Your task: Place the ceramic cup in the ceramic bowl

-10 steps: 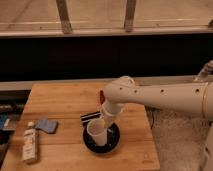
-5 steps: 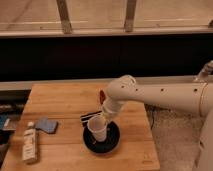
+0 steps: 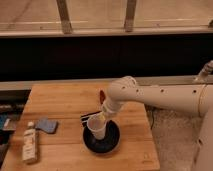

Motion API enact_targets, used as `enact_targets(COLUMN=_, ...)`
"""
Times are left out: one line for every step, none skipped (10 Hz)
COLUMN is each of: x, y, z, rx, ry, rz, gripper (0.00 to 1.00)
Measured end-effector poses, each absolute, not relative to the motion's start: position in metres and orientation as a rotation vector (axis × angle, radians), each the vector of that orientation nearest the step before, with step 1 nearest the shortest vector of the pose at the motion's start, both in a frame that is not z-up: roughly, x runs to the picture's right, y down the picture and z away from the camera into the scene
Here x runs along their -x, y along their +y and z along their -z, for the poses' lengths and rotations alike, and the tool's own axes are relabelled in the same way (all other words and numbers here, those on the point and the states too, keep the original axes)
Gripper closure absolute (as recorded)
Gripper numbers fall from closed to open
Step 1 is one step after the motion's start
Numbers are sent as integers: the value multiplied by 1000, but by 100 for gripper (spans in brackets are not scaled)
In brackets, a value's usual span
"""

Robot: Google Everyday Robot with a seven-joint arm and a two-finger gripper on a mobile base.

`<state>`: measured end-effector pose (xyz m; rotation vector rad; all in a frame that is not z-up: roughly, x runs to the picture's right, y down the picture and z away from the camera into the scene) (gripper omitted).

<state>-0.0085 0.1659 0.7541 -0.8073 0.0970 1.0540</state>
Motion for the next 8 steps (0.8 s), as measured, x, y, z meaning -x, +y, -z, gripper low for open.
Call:
enact_targets(x=9, y=166, z=-753, rx=807, ry=93, rz=-1046, gripper=25)
enact_targets(x=9, y=166, z=-752, rx=806, ry=92, rz=-1043, gripper=24)
enact_targets(x=9, y=163, z=-745, rx=793, ry=89, rz=-1030, gripper=24)
enact_targets(x=9, y=160, z=-741, rx=779, ry=93, rz=-1026, gripper=24)
enact_targets(x=10, y=155, z=-736, rx=759, ry=99, rz=-1021, gripper=24)
enact_targets(x=10, y=145, z=-726, rx=730, ry=104, rz=-1015, gripper=24)
enact_targets(x=9, y=132, z=-713, rx=697, ry=101, rz=-1011, gripper=24)
enact_targets(x=10, y=121, z=-701, rx=670, ry=92, rz=-1008, gripper=24)
